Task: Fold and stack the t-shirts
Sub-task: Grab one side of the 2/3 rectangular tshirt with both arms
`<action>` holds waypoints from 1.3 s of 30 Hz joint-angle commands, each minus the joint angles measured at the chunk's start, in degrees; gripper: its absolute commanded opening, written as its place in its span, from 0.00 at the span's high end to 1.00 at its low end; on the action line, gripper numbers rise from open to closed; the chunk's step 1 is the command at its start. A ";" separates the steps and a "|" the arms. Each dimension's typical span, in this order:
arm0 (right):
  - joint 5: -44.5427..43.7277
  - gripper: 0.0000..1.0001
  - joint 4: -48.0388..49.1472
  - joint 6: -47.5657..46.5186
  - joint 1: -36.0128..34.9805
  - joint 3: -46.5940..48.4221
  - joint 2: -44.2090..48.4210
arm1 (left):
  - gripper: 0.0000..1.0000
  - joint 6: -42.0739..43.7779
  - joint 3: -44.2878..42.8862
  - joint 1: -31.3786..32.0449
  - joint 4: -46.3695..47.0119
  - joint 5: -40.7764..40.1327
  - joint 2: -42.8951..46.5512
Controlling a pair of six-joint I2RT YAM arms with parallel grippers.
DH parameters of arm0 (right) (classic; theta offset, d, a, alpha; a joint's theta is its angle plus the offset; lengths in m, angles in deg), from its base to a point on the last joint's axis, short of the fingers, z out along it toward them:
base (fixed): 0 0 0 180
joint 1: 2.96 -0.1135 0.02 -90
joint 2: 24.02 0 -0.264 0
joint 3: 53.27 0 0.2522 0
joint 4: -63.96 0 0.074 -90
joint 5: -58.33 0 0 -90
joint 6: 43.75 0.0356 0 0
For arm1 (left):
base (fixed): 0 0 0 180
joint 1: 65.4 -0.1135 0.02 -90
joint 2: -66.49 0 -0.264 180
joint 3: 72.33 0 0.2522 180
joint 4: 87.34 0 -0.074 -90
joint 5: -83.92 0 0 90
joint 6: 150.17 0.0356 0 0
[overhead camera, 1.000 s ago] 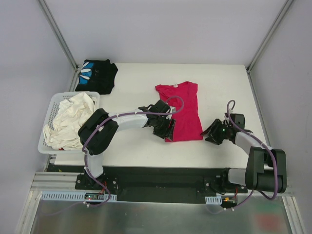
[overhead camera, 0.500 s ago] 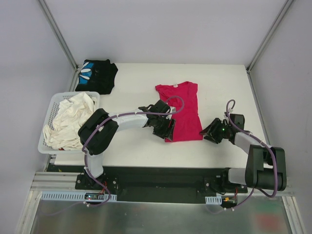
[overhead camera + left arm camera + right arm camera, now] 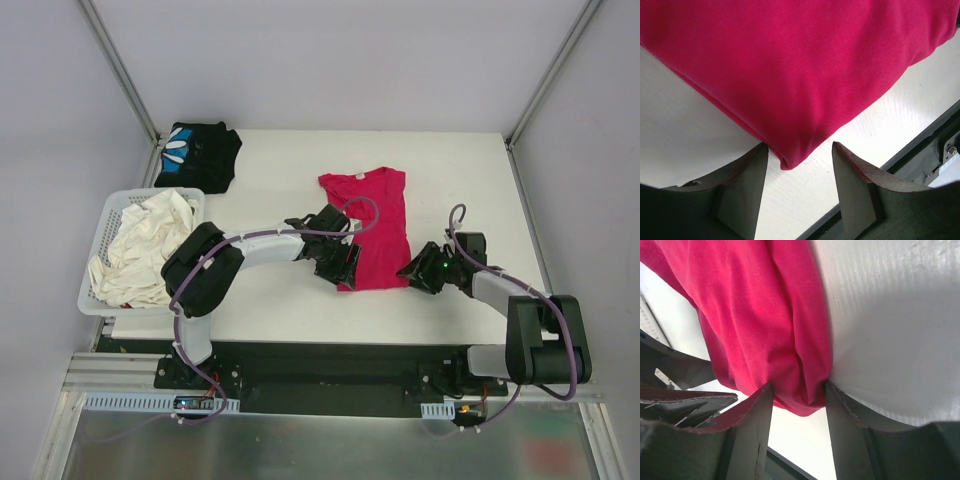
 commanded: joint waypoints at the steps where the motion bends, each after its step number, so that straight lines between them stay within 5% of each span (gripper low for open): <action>1: -2.38 0.52 0.07 0.94 -1.34 -0.97 -1.03 | 0.46 1.70 -0.55 0.50 -1.95 -0.34 -1.11; 9: -2.29 0.64 0.15 0.94 -1.52 -0.53 -1.11 | 0.47 1.88 -0.64 0.41 -2.04 -0.52 -0.85; 28: -1.50 0.99 0.77 0.94 -1.52 -0.27 -1.29 | 0.87 2.67 -1.52 0.41 -2.04 -0.61 -1.02; 39: -1.06 0.99 -0.20 0.77 -1.52 1.40 0.02 | 0.91 4.42 -3.27 -0.38 -2.56 -2.80 0.99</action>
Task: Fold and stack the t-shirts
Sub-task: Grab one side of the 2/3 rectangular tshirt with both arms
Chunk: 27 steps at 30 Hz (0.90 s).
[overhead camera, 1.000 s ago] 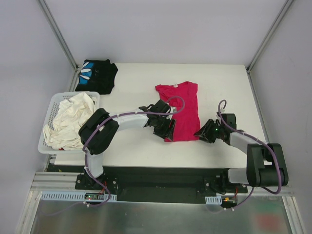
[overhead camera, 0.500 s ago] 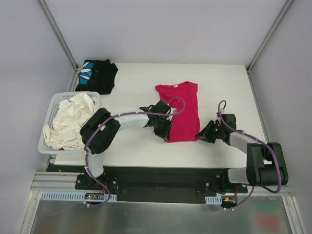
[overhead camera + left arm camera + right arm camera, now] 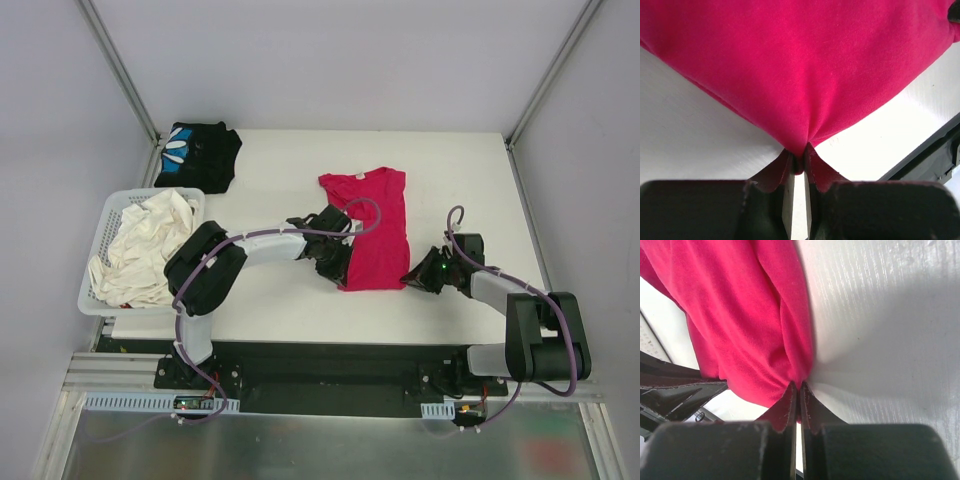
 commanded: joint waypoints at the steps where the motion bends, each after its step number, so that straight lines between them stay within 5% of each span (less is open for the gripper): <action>1: 0.60 0.99 -1.22 -0.39 -0.32 1.94 1.10 | 0.91 2.41 -2.86 -0.71 -1.73 -2.80 2.35; 27: -1.42 0.99 -5.01 -0.74 -1.20 14.33 0.31 | 0.91 7.95 -11.37 -5.63 -5.86 -9.04 5.87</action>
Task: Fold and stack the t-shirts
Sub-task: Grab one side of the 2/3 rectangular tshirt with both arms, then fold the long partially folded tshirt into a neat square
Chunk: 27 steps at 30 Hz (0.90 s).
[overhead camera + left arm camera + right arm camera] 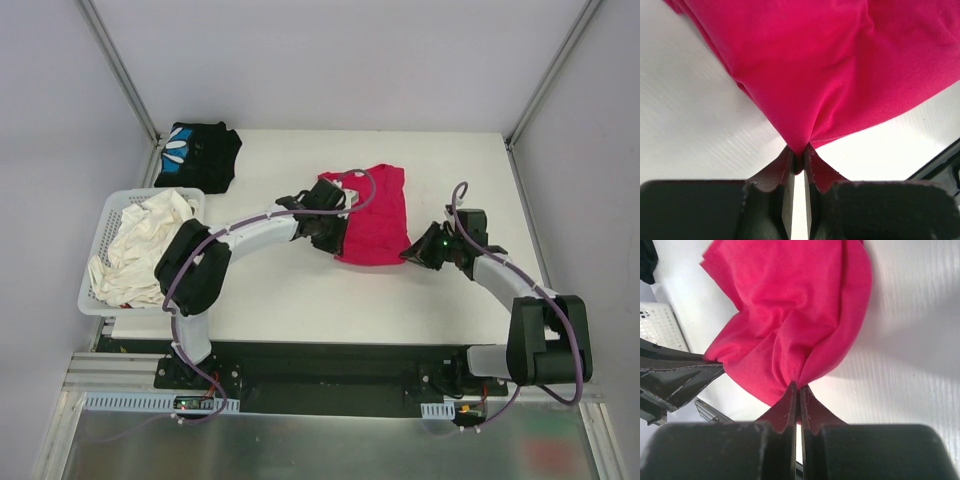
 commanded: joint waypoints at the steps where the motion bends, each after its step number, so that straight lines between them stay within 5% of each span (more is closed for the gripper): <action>1: -1.70 0.99 0.54 -0.42 -0.28 5.09 -1.90 | 0.91 3.06 -4.80 -1.85 -1.60 -3.30 3.49; 27: -3.99 0.99 -2.96 0.64 -0.63 41.19 -23.25 | 0.87 6.75 -28.62 -10.55 -6.08 -1.89 -7.41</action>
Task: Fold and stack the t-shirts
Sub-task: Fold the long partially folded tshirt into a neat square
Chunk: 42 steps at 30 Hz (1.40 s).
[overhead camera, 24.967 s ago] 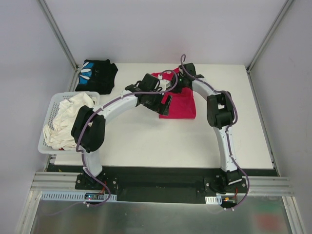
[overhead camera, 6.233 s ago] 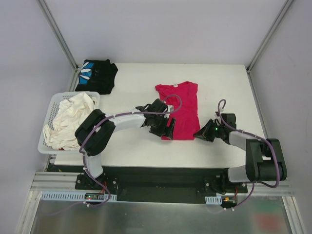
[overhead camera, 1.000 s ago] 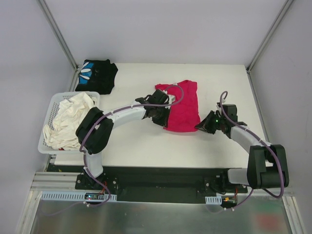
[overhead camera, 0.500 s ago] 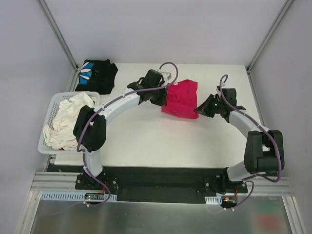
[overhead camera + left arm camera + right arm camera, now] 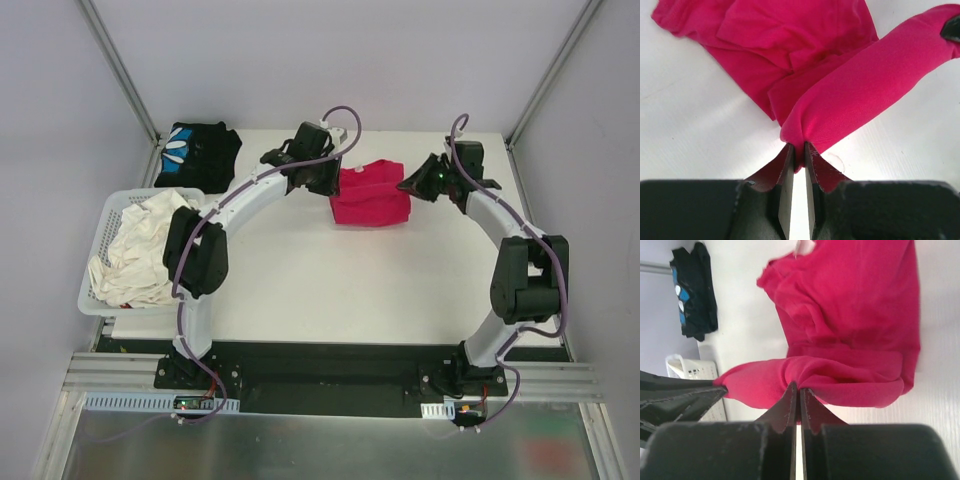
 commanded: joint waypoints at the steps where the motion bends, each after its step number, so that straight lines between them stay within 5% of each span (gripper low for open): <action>1: -1.50 0.99 -2.12 -0.34 -0.11 9.67 -3.65 | 0.87 1.29 -5.11 -1.26 -1.21 0.38 -1.18; 31: 0.26 0.99 -17.32 -1.67 -0.02 54.49 -34.85 | 0.83 1.28 -24.19 -8.30 -3.50 4.77 -14.54; 42: 3.51 0.97 -16.45 2.64 -0.37 61.45 -42.07 | 0.82 1.46 -24.71 -8.82 -3.50 6.00 -15.07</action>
